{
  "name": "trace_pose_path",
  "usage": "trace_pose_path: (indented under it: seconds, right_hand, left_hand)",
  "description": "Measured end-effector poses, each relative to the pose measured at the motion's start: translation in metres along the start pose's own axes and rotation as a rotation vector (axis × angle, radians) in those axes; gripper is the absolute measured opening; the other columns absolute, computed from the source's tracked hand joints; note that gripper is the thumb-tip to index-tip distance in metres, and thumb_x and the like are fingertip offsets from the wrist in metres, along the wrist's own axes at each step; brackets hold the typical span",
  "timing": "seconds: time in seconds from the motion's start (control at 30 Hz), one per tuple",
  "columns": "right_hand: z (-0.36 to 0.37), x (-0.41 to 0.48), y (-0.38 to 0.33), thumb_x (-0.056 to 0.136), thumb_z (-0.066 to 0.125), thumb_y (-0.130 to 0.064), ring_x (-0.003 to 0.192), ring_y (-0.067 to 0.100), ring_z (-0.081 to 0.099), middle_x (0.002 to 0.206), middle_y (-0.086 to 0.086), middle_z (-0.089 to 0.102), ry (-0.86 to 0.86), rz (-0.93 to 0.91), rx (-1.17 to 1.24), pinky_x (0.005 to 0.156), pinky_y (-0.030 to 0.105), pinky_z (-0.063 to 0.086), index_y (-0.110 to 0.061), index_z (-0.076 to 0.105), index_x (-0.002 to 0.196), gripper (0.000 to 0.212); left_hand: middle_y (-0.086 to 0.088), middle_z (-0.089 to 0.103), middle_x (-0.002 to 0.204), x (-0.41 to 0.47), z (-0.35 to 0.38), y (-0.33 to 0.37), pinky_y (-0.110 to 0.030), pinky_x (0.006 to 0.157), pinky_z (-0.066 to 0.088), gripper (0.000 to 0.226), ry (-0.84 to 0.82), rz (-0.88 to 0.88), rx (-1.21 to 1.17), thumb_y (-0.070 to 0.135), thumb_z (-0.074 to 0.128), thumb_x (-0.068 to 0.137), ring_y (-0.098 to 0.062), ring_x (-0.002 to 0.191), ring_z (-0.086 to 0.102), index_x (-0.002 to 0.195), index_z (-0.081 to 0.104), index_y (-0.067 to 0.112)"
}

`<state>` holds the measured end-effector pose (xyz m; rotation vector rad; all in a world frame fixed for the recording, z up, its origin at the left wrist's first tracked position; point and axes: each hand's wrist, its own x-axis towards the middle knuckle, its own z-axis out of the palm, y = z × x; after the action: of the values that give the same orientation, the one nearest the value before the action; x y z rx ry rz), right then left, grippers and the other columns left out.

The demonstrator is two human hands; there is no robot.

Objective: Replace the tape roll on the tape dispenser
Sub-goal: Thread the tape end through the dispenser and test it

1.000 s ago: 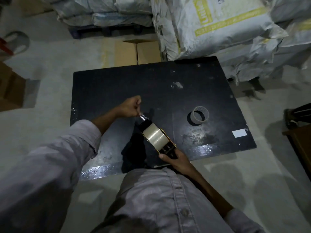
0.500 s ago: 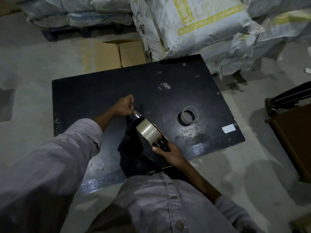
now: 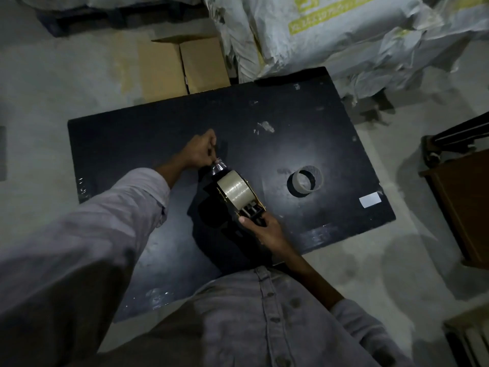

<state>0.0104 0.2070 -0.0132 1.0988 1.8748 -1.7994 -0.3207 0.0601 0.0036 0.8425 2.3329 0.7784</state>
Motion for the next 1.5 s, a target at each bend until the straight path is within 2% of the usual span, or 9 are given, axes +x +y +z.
trace_pose_path:
  seconds: [0.13, 0.23, 0.43, 0.6, 0.8, 0.9, 1.07, 1.2, 1.5]
  right_hand:
    - [-0.001, 0.008, -0.001, 0.079, 0.094, -0.076, 0.081, 0.01, 0.08, 0.088, -0.01, 0.083, -0.004, 0.017, -0.043, 0.072, 0.029, 0.061, -0.025, 0.079, 0.102, 0.057]
    - [-0.002, 0.012, -0.009, 0.076, 0.087, -0.089, 0.071, 0.008, 0.07, 0.083, -0.011, 0.074, 0.0, 0.02, -0.084, 0.066, 0.028, 0.056, -0.024, 0.079, 0.107, 0.072]
    - [-0.009, 0.01, -0.015, 0.092, 0.092, -0.059, 0.052, -0.005, 0.062, 0.061, -0.021, 0.067, -0.068, 0.053, -0.032, 0.051, 0.012, 0.047, -0.022, 0.077, 0.104, 0.043]
    - [-0.012, 0.011, -0.02, 0.096, 0.09, -0.057, 0.05, 0.012, 0.047, 0.061, -0.007, 0.053, -0.148, 0.04, -0.027, 0.049, 0.025, 0.038, -0.027, 0.066, 0.08, 0.041]
    - [-0.014, 0.014, -0.02, 0.095, 0.089, -0.06, 0.052, 0.018, 0.044, 0.066, 0.004, 0.052, -0.167, 0.034, -0.074, 0.053, 0.031, 0.038, -0.021, 0.065, 0.08, 0.048]
    - [-0.013, 0.015, -0.021, 0.094, 0.09, -0.058, 0.051, 0.015, 0.049, 0.065, 0.0, 0.058, -0.135, 0.057, -0.08, 0.053, 0.029, 0.04, -0.026, 0.068, 0.075, 0.043]
    - [-0.014, 0.018, -0.021, 0.096, 0.088, -0.056, 0.051, 0.014, 0.05, 0.065, -0.001, 0.06, -0.144, 0.038, -0.086, 0.051, 0.028, 0.041, -0.025, 0.069, 0.076, 0.042]
    - [-0.013, 0.015, -0.02, 0.097, 0.086, -0.06, 0.051, 0.012, 0.051, 0.066, -0.002, 0.059, -0.142, -0.003, -0.088, 0.053, 0.026, 0.042, -0.025, 0.068, 0.08, 0.043]
    - [-0.012, 0.028, 0.002, 0.106, 0.06, -0.079, 0.053, 0.011, 0.047, 0.073, 0.003, 0.055, -0.108, -0.087, -0.105, 0.053, 0.031, 0.037, -0.019, 0.068, 0.096, 0.061]
  left_hand:
    - [-0.003, 0.079, 0.083, 0.011, 0.003, -0.001, -0.047, 0.074, 0.062, 0.043, -0.024, 0.004, 0.055, -0.006, 0.073, 0.08, -0.028, 0.077, 0.078, 0.107, 0.046, 0.015]
    - [-0.001, 0.075, 0.093, 0.013, 0.01, -0.005, -0.045, 0.076, 0.058, 0.042, -0.099, -0.031, 0.195, 0.01, 0.078, 0.084, -0.033, 0.088, 0.072, 0.107, 0.044, 0.022]
    - [-0.019, 0.074, 0.119, 0.016, 0.016, -0.007, -0.048, 0.093, 0.052, 0.062, -0.076, -0.15, 0.468, 0.049, 0.083, 0.091, -0.044, 0.113, 0.072, 0.129, 0.046, 0.017]
    - [-0.023, 0.071, 0.129, 0.011, 0.018, -0.008, -0.05, 0.101, 0.055, 0.065, -0.022, -0.286, 0.432, 0.057, 0.082, 0.091, -0.045, 0.122, 0.07, 0.134, 0.057, 0.014]
    - [-0.019, 0.057, 0.121, -0.019, 0.032, -0.026, -0.053, 0.08, 0.057, 0.03, 0.29, 0.068, 0.411, 0.013, 0.075, 0.095, -0.042, 0.108, 0.059, 0.117, 0.055, 0.016]
    - [-0.023, 0.05, 0.146, -0.036, 0.031, -0.032, -0.053, 0.095, 0.054, 0.064, 0.349, 0.064, 0.484, -0.005, 0.074, 0.078, -0.044, 0.126, 0.052, 0.135, 0.066, 0.021]
    - [-0.019, 0.024, 0.172, -0.056, 0.034, -0.032, -0.058, 0.121, 0.039, 0.096, 0.033, 0.167, 0.743, 0.03, 0.091, 0.083, -0.045, 0.151, 0.036, 0.165, 0.043, 0.048]
    - [-0.02, 0.011, 0.18, -0.062, 0.05, -0.035, -0.06, 0.125, 0.028, 0.092, -0.041, 0.157, 0.913, 0.061, 0.073, 0.094, -0.043, 0.154, 0.029, 0.172, 0.025, 0.05]
    - [-0.02, -0.011, 0.182, -0.063, 0.069, -0.037, -0.079, 0.127, 0.01, 0.098, -0.026, -0.104, 0.876, 0.06, 0.064, 0.102, -0.049, 0.167, 0.002, 0.169, -0.007, 0.063]
